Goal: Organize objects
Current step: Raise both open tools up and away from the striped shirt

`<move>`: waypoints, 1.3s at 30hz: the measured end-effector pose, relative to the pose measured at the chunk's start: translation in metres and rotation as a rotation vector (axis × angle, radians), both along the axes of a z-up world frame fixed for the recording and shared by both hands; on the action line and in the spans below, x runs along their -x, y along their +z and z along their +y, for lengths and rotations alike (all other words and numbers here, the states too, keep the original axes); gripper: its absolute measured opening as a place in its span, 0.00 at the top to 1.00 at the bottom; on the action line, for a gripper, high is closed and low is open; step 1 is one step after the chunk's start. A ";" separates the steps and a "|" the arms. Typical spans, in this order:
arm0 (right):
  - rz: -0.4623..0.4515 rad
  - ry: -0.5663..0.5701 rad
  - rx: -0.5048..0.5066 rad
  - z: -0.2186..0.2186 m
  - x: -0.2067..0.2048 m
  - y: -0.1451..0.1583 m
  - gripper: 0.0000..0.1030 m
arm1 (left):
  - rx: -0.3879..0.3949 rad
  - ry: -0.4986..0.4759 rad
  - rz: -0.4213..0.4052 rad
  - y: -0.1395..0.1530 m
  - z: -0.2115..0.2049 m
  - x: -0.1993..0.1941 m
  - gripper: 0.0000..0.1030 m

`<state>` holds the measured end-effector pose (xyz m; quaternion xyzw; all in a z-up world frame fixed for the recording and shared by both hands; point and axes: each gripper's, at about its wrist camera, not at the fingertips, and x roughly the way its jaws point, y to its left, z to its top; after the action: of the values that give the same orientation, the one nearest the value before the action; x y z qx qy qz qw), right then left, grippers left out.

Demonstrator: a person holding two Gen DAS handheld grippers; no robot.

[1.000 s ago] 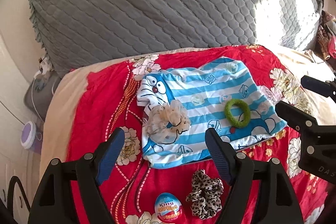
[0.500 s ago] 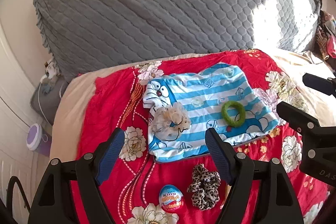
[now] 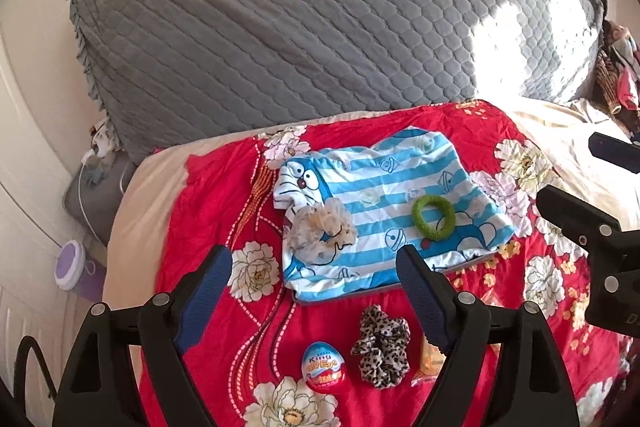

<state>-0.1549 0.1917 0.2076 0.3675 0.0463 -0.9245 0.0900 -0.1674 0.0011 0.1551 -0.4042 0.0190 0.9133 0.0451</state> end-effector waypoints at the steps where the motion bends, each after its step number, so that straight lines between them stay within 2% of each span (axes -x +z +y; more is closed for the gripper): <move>1: -0.002 0.003 -0.001 0.000 -0.002 0.000 0.15 | 0.001 0.000 0.000 0.000 0.000 -0.001 0.17; 4: -0.010 0.015 0.004 -0.001 -0.005 0.000 0.14 | -0.007 0.002 -0.008 -0.001 -0.002 -0.006 0.15; 6: -0.013 0.021 0.004 -0.002 -0.008 0.001 0.14 | -0.009 -0.003 -0.021 -0.002 -0.003 -0.009 0.08; 18: 0.003 0.031 -0.002 0.003 -0.037 0.014 0.07 | -0.002 -0.022 -0.019 0.006 0.002 -0.035 0.08; 26: 0.005 0.021 0.007 0.011 -0.054 0.016 0.07 | -0.014 -0.039 0.010 0.015 0.007 -0.050 0.07; 39: -0.022 0.025 0.036 0.020 -0.069 -0.006 0.07 | -0.008 -0.059 -0.022 -0.019 0.013 -0.067 0.07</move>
<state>-0.0857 0.2118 0.2020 0.3755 0.0333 -0.9198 0.1086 -0.1001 0.0144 0.1366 -0.4135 0.0266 0.9071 0.0740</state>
